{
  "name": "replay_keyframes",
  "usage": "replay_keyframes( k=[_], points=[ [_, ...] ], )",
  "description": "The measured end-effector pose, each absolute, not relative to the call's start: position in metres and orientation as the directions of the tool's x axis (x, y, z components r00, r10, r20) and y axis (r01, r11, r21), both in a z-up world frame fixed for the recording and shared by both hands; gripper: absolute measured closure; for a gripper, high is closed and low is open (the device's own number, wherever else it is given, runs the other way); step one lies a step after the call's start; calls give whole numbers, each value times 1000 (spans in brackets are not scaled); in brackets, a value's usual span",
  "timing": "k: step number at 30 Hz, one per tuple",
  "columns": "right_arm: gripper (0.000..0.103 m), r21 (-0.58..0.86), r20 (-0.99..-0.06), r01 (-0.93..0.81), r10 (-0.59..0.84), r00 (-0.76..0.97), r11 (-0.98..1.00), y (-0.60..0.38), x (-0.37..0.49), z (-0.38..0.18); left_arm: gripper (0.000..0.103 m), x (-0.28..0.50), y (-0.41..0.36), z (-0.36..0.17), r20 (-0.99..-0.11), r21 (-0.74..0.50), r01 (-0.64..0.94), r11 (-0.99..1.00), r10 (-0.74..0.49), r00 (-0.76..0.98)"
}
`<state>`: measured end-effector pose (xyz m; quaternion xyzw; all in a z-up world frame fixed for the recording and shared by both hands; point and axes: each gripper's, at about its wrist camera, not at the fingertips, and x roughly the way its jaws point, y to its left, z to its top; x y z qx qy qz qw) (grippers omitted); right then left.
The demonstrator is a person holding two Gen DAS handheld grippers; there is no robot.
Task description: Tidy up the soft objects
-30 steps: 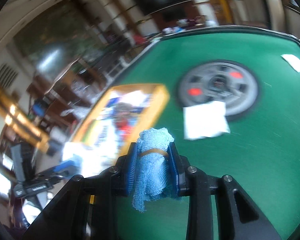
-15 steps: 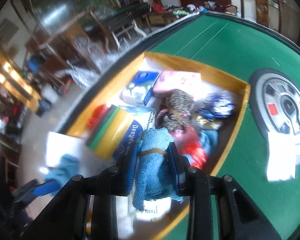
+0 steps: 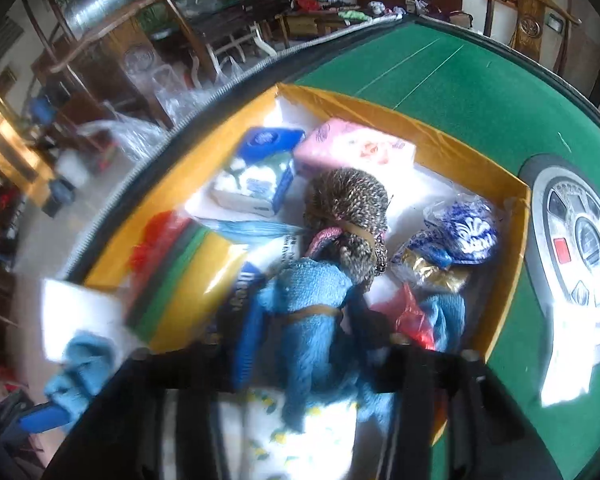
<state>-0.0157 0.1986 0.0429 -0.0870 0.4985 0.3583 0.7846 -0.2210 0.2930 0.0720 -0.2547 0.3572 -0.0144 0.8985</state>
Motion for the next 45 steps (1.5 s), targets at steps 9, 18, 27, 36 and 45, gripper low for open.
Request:
replay_keyframes(
  k=[9,18,27,36,45],
  points=[
    [34,252,-727,-670,593,345,698,141,-67,89,30,-211,278,74,-683,-393,-201,898,-139,717],
    [34,262,-710,-606,575,406,751,86,-88,74,30,-200,240,81,-719,-219,-228,949,1,695],
    [34,321,-707,-509,559,432,799,15,-90,58,30,-195,193,94,-686,-58,-217,974,119,718],
    [34,301,-682,-513,557,473,804,-4,-111,53,13,-207,169,122,-523,74,-338,938,325,788],
    [24,159,-557,-544,530,639,824,3,-160,82,0,-262,173,166,-172,-8,-425,905,417,892]
  ],
)
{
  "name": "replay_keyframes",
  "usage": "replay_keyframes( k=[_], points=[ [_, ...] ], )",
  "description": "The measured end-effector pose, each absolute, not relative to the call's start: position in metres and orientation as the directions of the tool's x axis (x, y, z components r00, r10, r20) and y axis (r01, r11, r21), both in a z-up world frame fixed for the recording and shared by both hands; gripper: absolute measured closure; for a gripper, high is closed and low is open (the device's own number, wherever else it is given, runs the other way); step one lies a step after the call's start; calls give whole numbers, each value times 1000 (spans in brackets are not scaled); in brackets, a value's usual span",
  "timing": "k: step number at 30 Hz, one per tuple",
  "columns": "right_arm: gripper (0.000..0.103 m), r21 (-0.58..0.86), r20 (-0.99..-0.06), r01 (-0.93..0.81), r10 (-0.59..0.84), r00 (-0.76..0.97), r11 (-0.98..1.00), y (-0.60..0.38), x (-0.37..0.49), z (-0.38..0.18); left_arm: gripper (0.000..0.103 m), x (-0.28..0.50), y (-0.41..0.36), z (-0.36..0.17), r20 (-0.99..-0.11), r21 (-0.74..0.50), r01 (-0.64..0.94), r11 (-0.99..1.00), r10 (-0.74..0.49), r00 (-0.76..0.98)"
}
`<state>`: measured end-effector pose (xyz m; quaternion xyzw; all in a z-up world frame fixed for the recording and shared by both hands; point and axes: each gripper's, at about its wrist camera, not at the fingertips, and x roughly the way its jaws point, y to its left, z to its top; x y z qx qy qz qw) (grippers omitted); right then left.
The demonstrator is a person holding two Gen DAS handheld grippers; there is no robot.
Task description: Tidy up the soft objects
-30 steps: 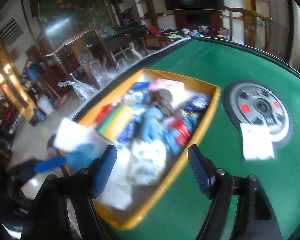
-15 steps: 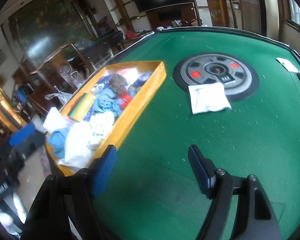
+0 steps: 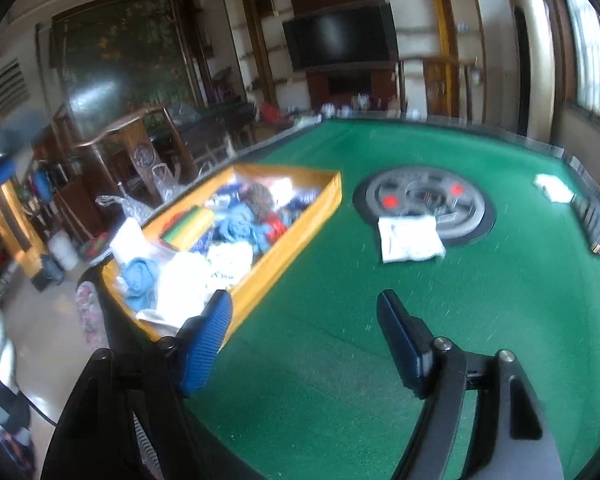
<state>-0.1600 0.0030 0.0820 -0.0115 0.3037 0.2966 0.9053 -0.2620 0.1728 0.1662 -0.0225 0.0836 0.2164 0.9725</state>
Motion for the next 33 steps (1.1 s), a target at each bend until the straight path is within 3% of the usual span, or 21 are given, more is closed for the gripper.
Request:
replay_keyframes(
  k=[1,3,7,11,17,26,33],
  points=[
    [11,132,-542,-534,512,666,835,6,-165,84,0,-255,175,166,-212,18,-433,901,426,879],
    [7,86,-517,-519,484,706,850,13,-175,84,0,-239,178,163,-281,66,-450,891,449,848],
    [7,79,-547,-522,475,690,849,27,-177,76,0,-231,193,157,-344,33,-474,880,456,821],
    [7,83,-568,-536,482,668,840,37,-178,73,0,-221,200,146,-392,94,-543,834,532,750],
    [7,42,-587,-567,480,652,823,57,-185,71,0,-215,219,124,-482,86,-574,815,538,692],
    [7,43,-629,-579,472,617,814,77,-185,64,0,-216,231,113,-500,47,-548,835,495,711],
    [7,-29,-642,-580,430,635,814,92,-182,68,0,-205,244,101,-563,45,-571,820,493,663]
  ],
)
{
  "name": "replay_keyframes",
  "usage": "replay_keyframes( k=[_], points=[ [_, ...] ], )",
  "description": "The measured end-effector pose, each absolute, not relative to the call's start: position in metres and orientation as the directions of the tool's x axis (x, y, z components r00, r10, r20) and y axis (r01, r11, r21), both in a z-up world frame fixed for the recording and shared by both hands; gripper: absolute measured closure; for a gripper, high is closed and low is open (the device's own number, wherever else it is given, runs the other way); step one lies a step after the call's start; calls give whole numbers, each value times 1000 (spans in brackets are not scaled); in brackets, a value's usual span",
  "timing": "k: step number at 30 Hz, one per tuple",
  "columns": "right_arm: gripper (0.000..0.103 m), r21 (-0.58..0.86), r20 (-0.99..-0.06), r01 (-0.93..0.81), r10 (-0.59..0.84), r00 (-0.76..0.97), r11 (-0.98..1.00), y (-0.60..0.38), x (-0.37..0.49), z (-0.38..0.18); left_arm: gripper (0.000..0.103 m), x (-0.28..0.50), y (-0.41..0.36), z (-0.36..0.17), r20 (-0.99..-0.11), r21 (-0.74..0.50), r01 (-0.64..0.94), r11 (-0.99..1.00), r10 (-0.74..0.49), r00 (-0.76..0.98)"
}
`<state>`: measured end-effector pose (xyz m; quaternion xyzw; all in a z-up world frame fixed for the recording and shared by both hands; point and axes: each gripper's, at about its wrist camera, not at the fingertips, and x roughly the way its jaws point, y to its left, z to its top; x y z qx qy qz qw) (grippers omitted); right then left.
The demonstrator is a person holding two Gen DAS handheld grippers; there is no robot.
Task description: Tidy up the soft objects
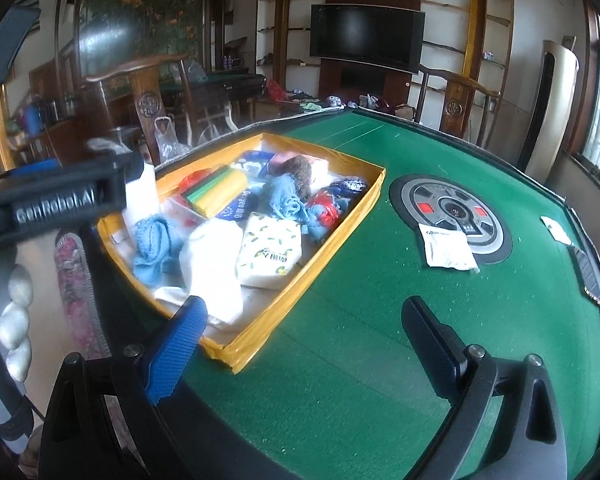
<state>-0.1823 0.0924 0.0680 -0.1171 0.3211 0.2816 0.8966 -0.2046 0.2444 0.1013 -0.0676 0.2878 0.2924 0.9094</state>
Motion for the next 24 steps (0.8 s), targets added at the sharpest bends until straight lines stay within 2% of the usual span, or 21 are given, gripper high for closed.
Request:
replay_keyframes(
  k=[10,24],
  points=[
    [7,-46,-672,-582,406,619,812,110,-174,68,0,-202,261,86,-615,21,-586,810,473,631],
    [7,-51,-693,-605,408,594,794,128,-175,64,0,-199,277,77,-643,-16,-581,814,437,630]
  ],
)
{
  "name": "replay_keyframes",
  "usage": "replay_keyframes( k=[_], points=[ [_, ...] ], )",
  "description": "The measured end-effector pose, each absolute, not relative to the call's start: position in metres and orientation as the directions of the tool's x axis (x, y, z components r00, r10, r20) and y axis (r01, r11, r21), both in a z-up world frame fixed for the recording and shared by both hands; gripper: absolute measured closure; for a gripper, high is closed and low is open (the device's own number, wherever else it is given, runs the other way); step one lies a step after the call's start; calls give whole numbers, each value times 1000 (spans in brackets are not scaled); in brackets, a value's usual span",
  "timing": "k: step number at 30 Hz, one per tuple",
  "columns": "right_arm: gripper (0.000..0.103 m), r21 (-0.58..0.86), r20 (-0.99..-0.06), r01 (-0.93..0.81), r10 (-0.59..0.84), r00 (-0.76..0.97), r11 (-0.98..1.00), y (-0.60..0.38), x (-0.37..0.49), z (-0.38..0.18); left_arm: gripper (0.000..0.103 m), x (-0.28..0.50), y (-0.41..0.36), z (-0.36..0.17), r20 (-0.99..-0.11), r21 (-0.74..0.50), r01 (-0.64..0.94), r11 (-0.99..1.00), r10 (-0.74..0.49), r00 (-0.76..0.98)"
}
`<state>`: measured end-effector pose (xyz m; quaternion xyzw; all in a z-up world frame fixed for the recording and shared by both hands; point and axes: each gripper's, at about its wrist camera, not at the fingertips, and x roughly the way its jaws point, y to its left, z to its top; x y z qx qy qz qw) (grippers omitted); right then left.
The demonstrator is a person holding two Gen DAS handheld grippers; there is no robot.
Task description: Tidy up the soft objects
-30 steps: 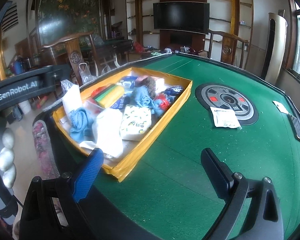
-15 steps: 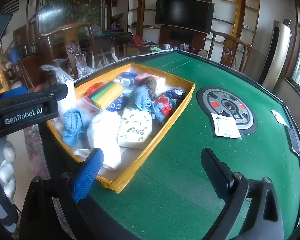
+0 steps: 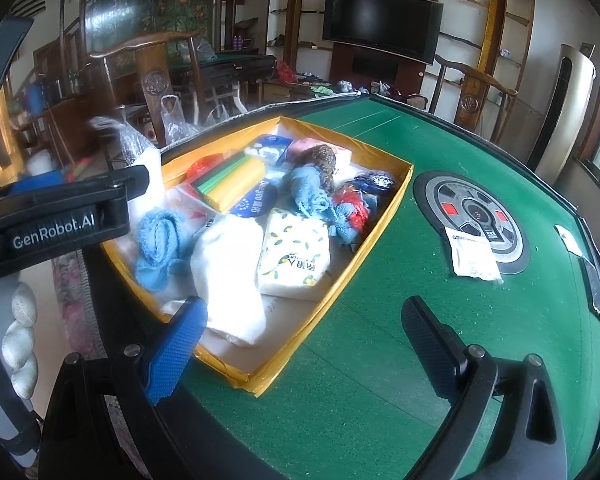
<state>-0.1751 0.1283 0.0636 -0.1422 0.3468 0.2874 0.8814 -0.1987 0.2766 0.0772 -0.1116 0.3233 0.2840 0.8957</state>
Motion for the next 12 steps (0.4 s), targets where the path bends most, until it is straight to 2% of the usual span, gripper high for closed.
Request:
replay_keyframes(
  k=[12],
  points=[
    [7,-29,-686,-605,424,591,796,123,-173,66,0,-200,280,75,-642,-18,-577,817,433,633]
  ],
)
